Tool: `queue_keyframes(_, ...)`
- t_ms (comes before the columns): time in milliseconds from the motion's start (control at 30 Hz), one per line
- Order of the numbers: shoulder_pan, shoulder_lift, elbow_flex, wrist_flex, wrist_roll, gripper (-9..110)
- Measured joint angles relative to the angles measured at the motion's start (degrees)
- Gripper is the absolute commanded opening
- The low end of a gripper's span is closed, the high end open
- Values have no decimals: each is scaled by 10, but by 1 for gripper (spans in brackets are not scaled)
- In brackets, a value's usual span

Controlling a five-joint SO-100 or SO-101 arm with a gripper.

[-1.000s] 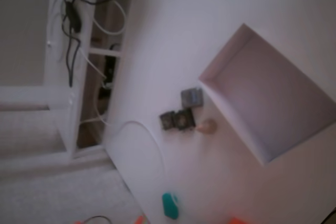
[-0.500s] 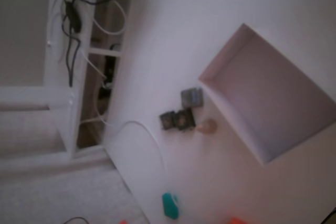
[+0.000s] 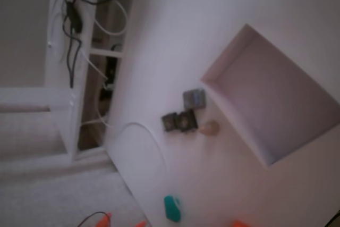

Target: Grasp the green cube and put it in the bin.

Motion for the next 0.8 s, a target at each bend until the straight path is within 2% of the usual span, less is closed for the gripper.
queue_keyframes(133, 24, 0, 55, -3, 0, 62)
queue_keyframes(300, 38, 0, 91, -3, 0, 53)
queue_keyframes(467, 45, -13, 91, -7, 0, 40)
queue_keyframes(600, 16, -28, 58, -2, 0, 34)
queue_keyframes(800, -3, -86, 18, -4, 3, 32)
